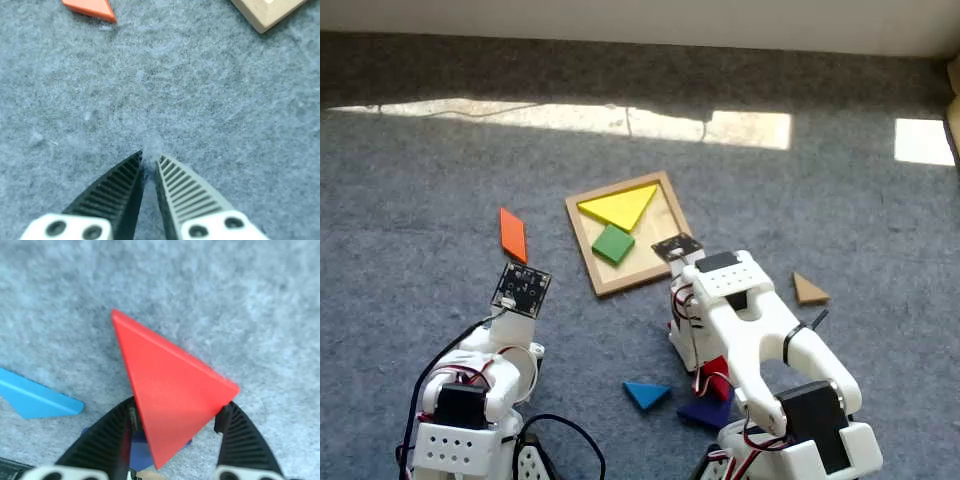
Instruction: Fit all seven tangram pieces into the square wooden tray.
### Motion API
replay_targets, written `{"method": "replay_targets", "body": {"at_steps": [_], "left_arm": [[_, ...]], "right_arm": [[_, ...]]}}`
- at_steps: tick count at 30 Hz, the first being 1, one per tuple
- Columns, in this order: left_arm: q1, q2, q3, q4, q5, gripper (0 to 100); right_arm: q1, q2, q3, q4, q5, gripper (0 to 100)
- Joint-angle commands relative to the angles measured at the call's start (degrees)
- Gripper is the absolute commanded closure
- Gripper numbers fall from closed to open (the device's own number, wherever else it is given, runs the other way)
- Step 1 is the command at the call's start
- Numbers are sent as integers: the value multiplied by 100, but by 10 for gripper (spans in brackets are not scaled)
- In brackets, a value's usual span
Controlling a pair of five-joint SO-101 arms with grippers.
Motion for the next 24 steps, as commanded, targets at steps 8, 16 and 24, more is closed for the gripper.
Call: {"method": "replay_targets", "body": {"at_steps": [8,16,24], "left_arm": [[75,-119,119,-9,53,994],[75,-119,119,-9,53,994],[75,-119,119,-9,53,994]], "right_arm": [[541,-576,-989,-75,97,939],[523,-796,-1701,-136,53,940],[558,-796,-1771,-743,53,952]]}}
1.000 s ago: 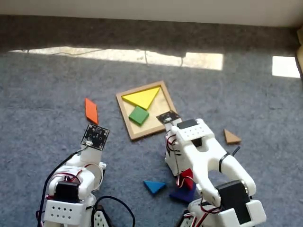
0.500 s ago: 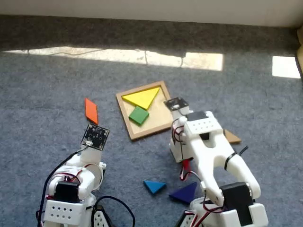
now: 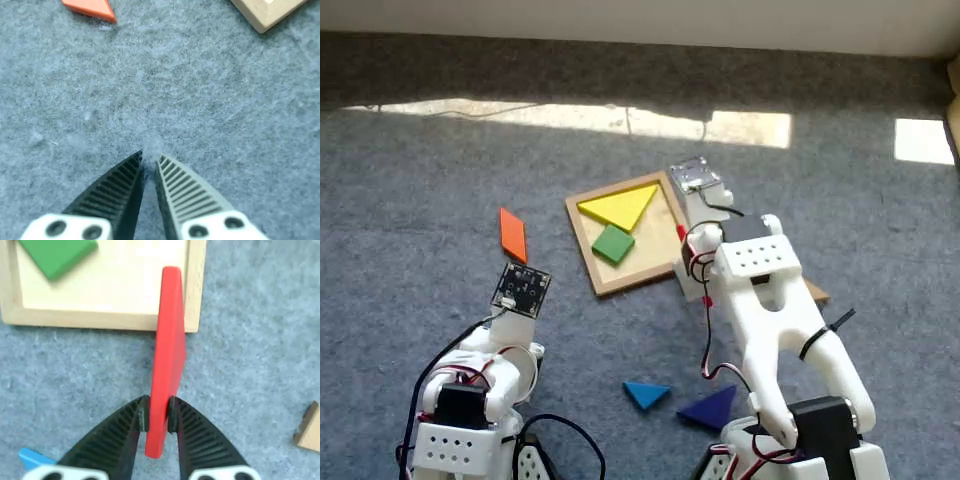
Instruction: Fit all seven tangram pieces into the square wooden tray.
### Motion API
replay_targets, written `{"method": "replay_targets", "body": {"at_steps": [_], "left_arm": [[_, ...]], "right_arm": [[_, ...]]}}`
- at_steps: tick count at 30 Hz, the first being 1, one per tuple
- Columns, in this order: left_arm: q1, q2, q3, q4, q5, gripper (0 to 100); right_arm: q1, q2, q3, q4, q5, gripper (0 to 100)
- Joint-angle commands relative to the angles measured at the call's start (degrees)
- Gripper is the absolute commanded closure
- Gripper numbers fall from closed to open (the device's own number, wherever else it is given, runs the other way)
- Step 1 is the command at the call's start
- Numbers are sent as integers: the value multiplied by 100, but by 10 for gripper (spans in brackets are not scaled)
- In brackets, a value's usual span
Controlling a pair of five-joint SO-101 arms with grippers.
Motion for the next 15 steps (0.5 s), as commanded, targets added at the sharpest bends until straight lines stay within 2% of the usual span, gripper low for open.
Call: {"method": "replay_targets", "body": {"at_steps": [1,9,15], "left_arm": [[75,-119,119,-9,53,994],[75,-119,119,-9,53,994],[75,-119,119,-9,53,994]], "right_arm": [[66,-268,-321,-338,0,966],[75,-268,-356,-382,35,988],[365,-330,-374,-347,44,991]]}}
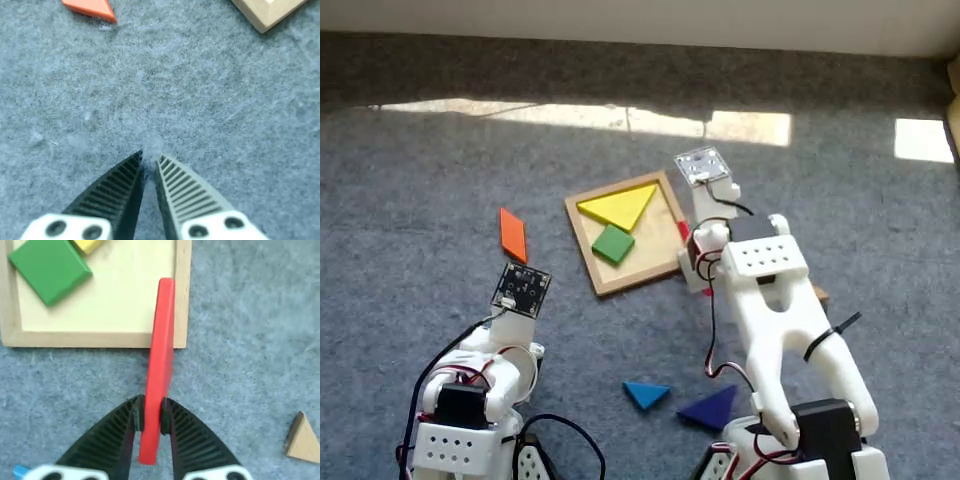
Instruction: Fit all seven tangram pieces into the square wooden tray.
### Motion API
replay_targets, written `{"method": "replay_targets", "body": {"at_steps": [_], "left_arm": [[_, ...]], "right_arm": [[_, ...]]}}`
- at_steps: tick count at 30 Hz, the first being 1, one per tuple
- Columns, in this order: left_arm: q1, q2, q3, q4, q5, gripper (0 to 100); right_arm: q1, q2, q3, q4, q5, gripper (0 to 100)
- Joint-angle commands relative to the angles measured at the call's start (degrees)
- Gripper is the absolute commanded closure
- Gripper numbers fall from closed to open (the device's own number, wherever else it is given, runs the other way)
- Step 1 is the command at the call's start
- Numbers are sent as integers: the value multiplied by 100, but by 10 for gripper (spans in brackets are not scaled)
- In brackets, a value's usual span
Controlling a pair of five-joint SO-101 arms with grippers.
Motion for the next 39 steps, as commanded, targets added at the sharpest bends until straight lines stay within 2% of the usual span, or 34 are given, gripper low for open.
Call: {"method": "replay_targets", "body": {"at_steps": [1,7,10,16,22,28,34,39], "left_arm": [[75,-119,119,-9,53,994],[75,-119,119,-9,53,994],[75,-119,119,-9,53,994],[75,-119,119,-9,53,994],[75,-119,119,-9,53,994],[75,-119,119,-9,53,994],[75,-119,119,-9,53,994],[75,-119,119,-9,53,994]], "right_arm": [[154,-277,-462,-92,35,991],[-189,-444,-1376,532,-9,991],[-356,-435,-1807,585,-316,991],[-971,-418,-2088,-31,-985,991],[-1367,40,-1631,-840,-1538,991],[-1341,857,-1596,-1402,-1741,991],[-1288,1297,-1596,-1402,-1741,991],[-1051,1358,-1569,-1402,-2022,991]]}}
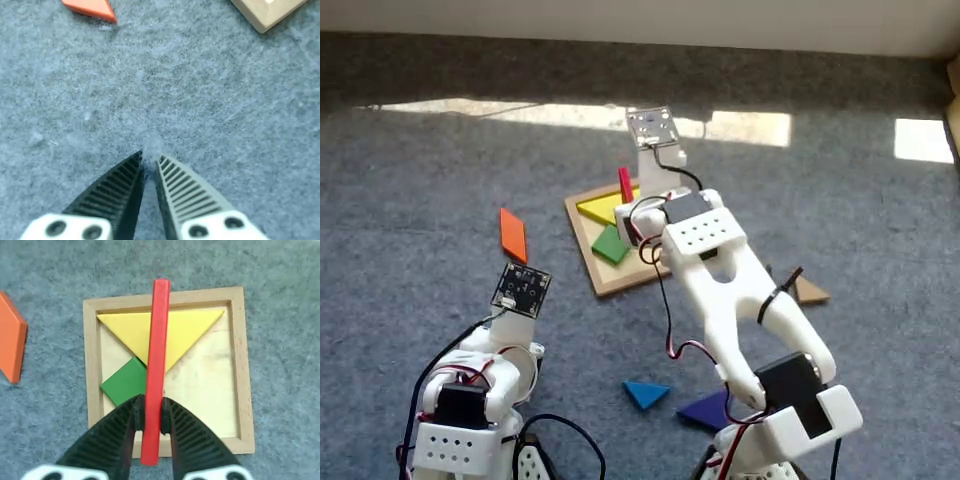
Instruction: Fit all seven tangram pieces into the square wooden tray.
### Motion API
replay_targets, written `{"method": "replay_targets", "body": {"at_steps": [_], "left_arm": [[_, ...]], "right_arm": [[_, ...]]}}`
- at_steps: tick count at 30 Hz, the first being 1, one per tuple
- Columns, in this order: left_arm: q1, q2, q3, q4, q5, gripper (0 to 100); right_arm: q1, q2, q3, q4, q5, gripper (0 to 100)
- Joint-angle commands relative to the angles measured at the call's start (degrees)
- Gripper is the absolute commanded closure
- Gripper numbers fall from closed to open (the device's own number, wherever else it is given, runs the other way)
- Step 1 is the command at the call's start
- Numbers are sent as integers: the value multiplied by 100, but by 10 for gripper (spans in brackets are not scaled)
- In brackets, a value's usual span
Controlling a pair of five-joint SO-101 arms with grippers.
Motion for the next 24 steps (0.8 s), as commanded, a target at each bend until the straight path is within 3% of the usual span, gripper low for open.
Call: {"method": "replay_targets", "body": {"at_steps": [1,24], "left_arm": [[75,-119,119,-9,53,994],[75,-119,119,-9,53,994]], "right_arm": [[215,-57,-75,-110,-114,991],[154,-215,312,48,-105,988]]}}
